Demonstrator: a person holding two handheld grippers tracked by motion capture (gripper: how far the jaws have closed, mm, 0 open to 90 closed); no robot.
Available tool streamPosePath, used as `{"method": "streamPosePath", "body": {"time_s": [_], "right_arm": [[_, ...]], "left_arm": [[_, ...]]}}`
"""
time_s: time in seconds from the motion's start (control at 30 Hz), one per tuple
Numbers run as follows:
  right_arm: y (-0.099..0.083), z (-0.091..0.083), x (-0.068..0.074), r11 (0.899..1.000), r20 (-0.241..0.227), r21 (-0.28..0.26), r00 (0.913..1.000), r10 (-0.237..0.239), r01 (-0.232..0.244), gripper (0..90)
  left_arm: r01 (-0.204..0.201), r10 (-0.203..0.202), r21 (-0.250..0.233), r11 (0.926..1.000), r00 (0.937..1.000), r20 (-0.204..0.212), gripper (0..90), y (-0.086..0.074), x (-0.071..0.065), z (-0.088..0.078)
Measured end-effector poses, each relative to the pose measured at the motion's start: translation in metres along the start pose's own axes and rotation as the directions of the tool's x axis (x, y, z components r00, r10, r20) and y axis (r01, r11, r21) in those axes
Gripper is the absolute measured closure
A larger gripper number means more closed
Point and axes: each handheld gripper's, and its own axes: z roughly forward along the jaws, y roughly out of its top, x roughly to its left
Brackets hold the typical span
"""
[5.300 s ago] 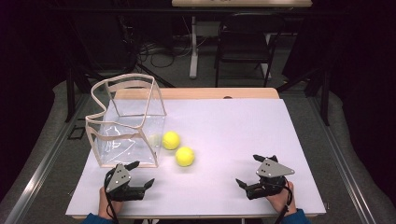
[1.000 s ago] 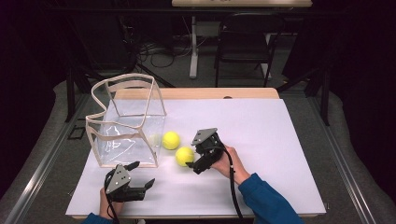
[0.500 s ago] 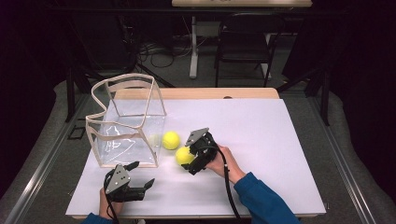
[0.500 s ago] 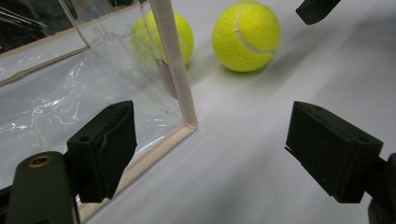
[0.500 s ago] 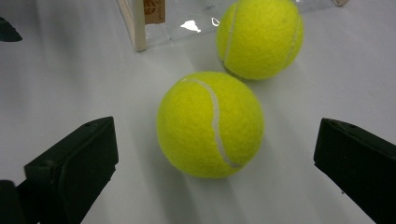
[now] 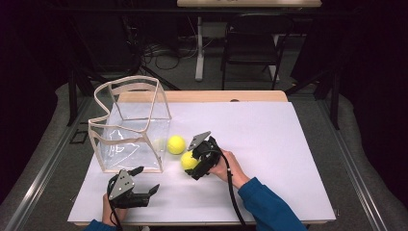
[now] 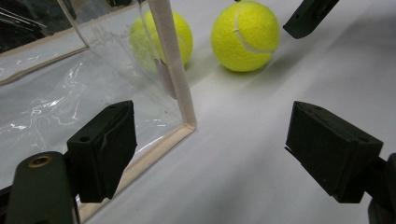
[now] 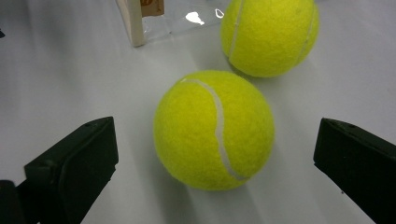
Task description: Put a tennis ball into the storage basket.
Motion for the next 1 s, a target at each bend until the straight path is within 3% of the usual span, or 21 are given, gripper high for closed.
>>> {"method": "streamPosePath", "body": {"time_s": [1.0], "right_arm": [[0.002, 0.023, 0.0, 0.999, -0.011, 0.034, 0.9998, 0.018, -0.017, 0.0]], "left_arm": [[0.002, -0.002, 0.0, 1.0, 1.0, 0.002, 16.2, 0.0, 0.0, 0.0]]}}
